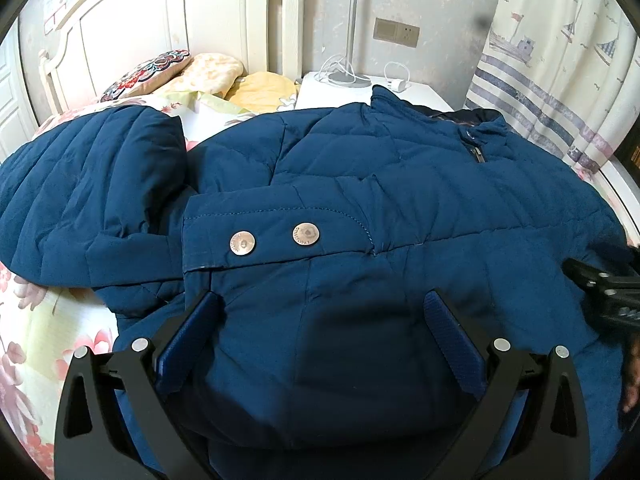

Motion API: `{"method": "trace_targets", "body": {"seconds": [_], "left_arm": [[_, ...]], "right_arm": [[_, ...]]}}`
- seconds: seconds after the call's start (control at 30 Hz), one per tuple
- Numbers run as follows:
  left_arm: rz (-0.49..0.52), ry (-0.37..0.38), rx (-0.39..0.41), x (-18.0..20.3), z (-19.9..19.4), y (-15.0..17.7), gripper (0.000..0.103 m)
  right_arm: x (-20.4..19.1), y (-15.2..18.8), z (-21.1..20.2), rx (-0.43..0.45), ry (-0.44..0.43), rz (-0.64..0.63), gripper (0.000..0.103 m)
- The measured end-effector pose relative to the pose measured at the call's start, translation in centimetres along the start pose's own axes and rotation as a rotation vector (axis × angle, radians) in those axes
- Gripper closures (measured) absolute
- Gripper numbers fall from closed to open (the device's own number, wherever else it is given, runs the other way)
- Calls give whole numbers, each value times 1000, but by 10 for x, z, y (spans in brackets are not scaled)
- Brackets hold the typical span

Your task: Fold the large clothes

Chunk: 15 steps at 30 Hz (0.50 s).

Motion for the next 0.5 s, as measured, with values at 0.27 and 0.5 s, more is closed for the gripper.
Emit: {"method": "trace_targets", "body": {"seconds": [0.27,0.5], "left_arm": [[2,-3,0,-1,1,0,5],[-3,4,1,-1,1,0,5]], "right_arm": [[-10,40,-8,19,6,-50,3],[-20,45,-47,91,-24,-14,3]]}}
Point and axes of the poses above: each gripper's, at about its wrist camera, not at the fingertips, and z roughly the way its jaws point, x to its right, y to its underside, the point moved 8 cm from there along z, roughly the way its jaws point, and after that the axes turned 6 degrees about -y, right-handed, at the moved point
